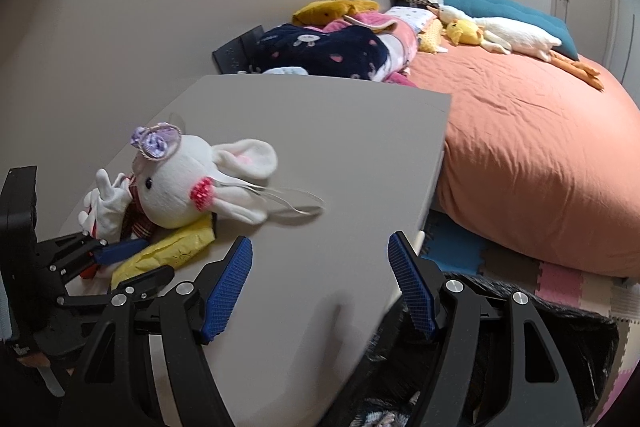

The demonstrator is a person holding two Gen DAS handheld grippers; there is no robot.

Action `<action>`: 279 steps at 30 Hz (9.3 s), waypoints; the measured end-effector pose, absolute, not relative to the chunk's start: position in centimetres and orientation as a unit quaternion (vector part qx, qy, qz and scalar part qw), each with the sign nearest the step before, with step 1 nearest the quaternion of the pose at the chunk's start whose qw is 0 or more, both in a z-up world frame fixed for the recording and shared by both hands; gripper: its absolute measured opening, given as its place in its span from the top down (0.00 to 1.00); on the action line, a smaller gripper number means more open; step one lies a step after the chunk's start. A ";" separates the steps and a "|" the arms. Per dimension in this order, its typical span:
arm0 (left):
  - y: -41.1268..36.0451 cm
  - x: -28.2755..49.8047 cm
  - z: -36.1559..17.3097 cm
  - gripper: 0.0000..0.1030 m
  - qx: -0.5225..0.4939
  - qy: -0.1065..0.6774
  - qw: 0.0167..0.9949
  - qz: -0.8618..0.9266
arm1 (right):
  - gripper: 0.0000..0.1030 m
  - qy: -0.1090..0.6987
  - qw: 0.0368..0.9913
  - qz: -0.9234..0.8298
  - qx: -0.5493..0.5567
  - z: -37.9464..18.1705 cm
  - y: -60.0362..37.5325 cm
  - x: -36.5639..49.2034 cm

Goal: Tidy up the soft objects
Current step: 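Grasp the yellow wrapper with the left gripper while the right approaches the bunny's purple bow, then grasp the purple bow on the white bunny with the right gripper, then carry the yellow wrapper with the left gripper while the right carries the purple bow to the bin, then open both grippers over the bin to drop wrapper and bow, then move both tools back over the table toward the red heart and glove puppet, then grasp the red heart plush with the left gripper, then grasp the white glove puppet with the right gripper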

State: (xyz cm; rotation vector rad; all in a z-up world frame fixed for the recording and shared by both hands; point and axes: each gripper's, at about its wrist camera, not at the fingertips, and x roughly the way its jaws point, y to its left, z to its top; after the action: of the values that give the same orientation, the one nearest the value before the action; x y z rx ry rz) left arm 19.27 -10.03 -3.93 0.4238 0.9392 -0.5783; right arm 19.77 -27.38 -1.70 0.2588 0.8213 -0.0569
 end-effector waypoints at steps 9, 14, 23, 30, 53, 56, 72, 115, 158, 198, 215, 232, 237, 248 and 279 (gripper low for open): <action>-8.6 17.8 -2.5 0.84 0.187 0.424 0.841 -0.279 | 0.31 0.386 0.917 0.001 0.103 -0.4 -24.6 22.5; -7.3 17.0 -1.8 0.85 0.185 0.419 0.845 -0.276 | 0.31 0.380 0.920 0.022 0.096 0.3 -22.8 24.0; -4.6 16.0 0.2 0.85 0.172 0.398 0.860 -0.268 | 0.31 0.371 0.923 0.060 0.081 1.3 -19.8 26.6; -3.2 16.4 0.9 0.85 0.166 0.394 0.869 -0.249 | 0.33 0.375 0.921 0.075 0.079 1.7 -18.5 29.2; -2.7 13.7 1.9 0.85 0.129 0.395 0.880 -0.232 | 0.83 0.376 0.916 0.101 0.095 3.2 -19.2 24.3; -3.2 12.7 2.3 0.85 0.128 0.392 0.881 -0.234 | 0.83 0.372 0.917 0.100 0.099 3.6 -19.8 23.0; -6.7 7.8 3.6 0.85 0.123 0.387 0.879 -0.249 | 0.83 0.360 0.922 0.083 0.111 5.0 -23.2 15.1; -22.0 0.5 2.1 0.85 0.176 0.388 0.823 -0.376 | 0.82 0.337 0.924 -0.048 0.176 3.5 -37.5 1.2; -24.2 -0.1 0.1 0.06 0.182 0.410 0.818 -0.360 | 0.29 0.314 0.911 -0.175 0.201 2.5 -43.4 -2.6; -10.9 6.7 -0.9 0.06 0.127 0.445 0.853 -0.241 | 0.29 0.363 0.915 -0.052 0.167 0.9 -31.4 8.7; -3.2 10.5 -0.9 0.06 0.082 0.445 0.873 -0.183 | 0.29 0.383 0.913 0.005 0.137 0.1 -24.5 13.5; 3.1 15.4 -1.3 0.25 0.054 0.436 0.893 -0.095 | 0.29 0.388 0.912 0.044 0.124 -0.2 -19.9 17.3; 4.3 17.7 -2.2 0.31 0.043 0.445 0.891 -0.081 | 0.29 0.390 0.911 0.053 0.122 -0.3 -18.7 18.1; 4.6 20.1 -3.5 0.36 0.046 0.458 0.884 -0.085 | 0.29 0.400 0.907 0.062 0.117 -1.1 -16.8 20.7; 10.8 19.9 -1.0 0.54 0.028 0.447 0.894 0.003 | 0.36 0.420 0.893 0.115 0.116 -2.1 -8.5 28.6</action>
State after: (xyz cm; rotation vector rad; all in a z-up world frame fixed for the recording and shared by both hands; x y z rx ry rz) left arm 19.92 10.78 -0.98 0.0583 0.9276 0.0064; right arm 28.62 -8.50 -2.06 0.2399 0.8719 0.2381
